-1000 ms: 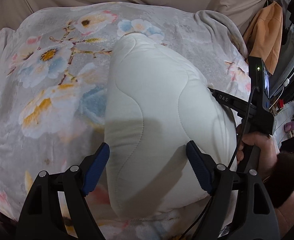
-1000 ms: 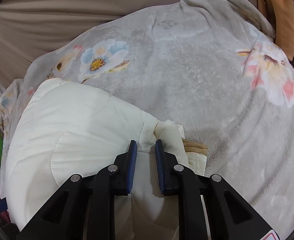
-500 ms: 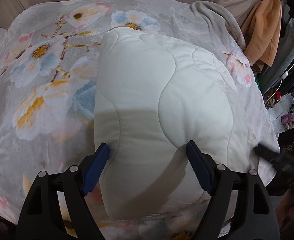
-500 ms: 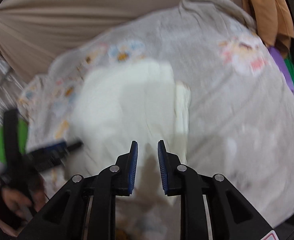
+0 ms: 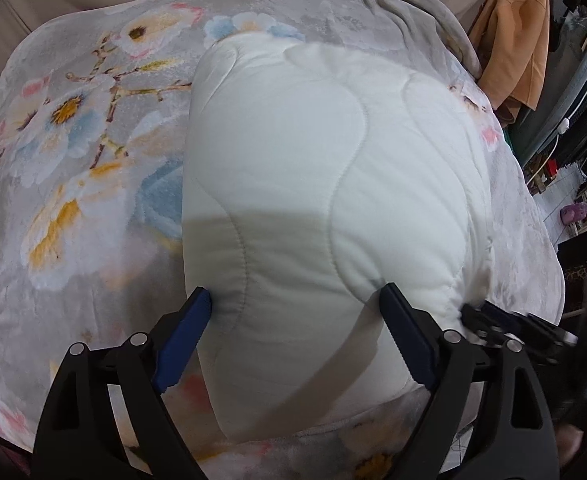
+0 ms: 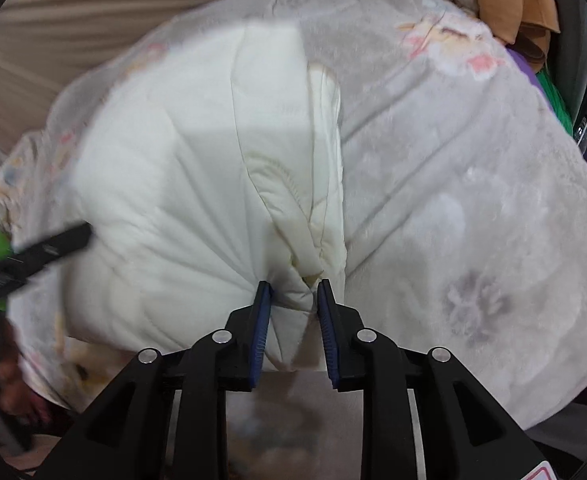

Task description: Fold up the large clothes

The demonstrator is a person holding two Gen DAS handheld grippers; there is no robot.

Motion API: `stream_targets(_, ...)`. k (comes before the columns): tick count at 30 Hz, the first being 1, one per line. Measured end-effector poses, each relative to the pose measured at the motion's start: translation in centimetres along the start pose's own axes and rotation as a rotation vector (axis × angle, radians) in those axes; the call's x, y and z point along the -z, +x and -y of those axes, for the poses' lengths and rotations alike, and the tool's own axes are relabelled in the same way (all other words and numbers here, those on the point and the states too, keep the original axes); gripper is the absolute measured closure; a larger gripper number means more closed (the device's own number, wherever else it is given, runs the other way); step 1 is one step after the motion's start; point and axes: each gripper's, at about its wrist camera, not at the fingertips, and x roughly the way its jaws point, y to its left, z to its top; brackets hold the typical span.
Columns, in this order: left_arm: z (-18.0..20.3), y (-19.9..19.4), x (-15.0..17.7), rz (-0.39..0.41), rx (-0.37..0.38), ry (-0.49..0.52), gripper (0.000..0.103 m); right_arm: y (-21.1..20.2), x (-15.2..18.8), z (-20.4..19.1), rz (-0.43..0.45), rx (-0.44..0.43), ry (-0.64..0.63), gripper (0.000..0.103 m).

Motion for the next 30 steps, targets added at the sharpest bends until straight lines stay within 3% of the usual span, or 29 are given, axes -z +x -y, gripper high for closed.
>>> stream_targets(3, -0.1, 0.3, 0.1, 0.004, -0.013, 0.012, 0.017, 0.0, -0.1, -0.7, 0.015, 0.03, -0.007, 0.073)
stream_targets(9, -1.4, 0.3, 0.2, 0.001, 0.007, -0.029, 0.016, -5.1, -0.1, 0.8, 0.104, -0.068, 0.126, 0.073)
stream_targets(12, -1.3, 0.1, 0.2, 0.003, 0.007, -0.023, 0.016, -7.0, -0.4, 0.2, 0.144, -0.072, 0.127, 0.073)
stream_targets(14, -1.3, 0.1, 0.2, 0.002, 0.009, -0.02, 0.016, -6.4, -0.8, -0.5, 0.132, -0.084, 0.097, 0.073)
stream_targets(19, -1.0, 0.3, 0.3, -0.01, 0.017, -0.008, 0.016, -0.8, -0.5, -0.8, 0.066, -0.017, 0.038, 0.072)
stream_targets(22, -0.9, 0.2, 0.4, -0.007, 0.004, 0.004, 0.016, -1.6, -1.1, -0.5, 0.058, -0.037, 0.069, 0.071)
stream_targets(26, -2.0, -0.2, 0.2, -0.01, 0.037, -0.043, 0.016, -4.9, -1.4, 0.8, 0.121, -0.071, 0.135, 0.068)
stream_targets(30, -4.9, -1.7, -0.4, 0.031, 0.121, -0.183, 0.015, -5.9, -2.2, 3.6, 0.154, -0.091, 0.233, 0.056)
